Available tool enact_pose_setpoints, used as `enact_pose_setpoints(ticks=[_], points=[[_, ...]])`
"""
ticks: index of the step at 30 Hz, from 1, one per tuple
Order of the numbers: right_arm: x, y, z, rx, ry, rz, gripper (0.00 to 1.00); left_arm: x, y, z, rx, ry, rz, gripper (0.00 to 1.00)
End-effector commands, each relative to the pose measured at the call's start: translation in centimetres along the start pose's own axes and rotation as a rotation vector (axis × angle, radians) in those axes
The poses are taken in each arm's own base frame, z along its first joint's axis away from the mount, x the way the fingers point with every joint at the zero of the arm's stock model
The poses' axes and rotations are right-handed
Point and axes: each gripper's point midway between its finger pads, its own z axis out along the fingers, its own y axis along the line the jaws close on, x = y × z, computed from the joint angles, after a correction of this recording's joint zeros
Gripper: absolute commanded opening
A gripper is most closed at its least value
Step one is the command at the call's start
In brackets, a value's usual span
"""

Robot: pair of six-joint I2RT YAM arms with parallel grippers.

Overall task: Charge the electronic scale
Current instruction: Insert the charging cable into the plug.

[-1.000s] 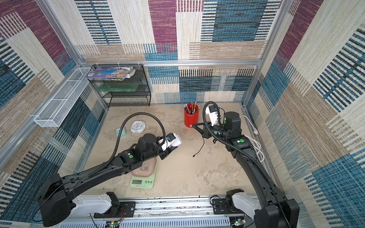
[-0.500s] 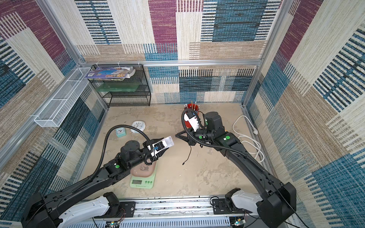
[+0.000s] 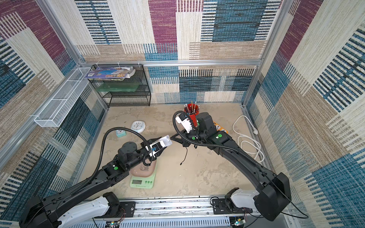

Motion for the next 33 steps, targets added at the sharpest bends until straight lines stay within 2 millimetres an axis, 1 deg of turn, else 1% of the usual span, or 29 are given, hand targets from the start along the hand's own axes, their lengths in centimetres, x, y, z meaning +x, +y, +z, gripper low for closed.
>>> enact_pose_setpoints(ticks=[1,6,11,16,24,31,33], points=[[-0.2,0.0,0.2,0.007,-0.001,0.014,0.00,-1.6,1.2,-0.2,-0.048,-0.062,0.019,0.38],[-0.1,0.0,0.3,0.004,0.010,0.041,0.00,-1.6,2.0,-0.2,-0.088,-0.058,0.021,0.39],[0.4,-0.1,0.4,-0.002,0.027,0.057,0.00,-1.9,2.4,-0.3,-0.100,-0.066,0.031,0.39],[0.6,-0.1,0.3,0.005,0.043,0.057,0.00,-2.5,2.1,-0.6,-0.077,-0.093,0.043,0.40],[0.7,-0.2,0.4,0.012,0.047,0.059,0.00,-2.5,1.6,-0.4,-0.046,-0.089,0.041,0.41],[1.2,-0.7,1.4,0.015,0.070,0.069,0.00,-2.9,1.8,-0.1,-0.040,-0.093,0.033,0.41],[1.4,-0.9,1.7,0.015,0.079,0.072,0.01,-3.0,1.8,0.0,-0.040,-0.097,0.031,0.41]])
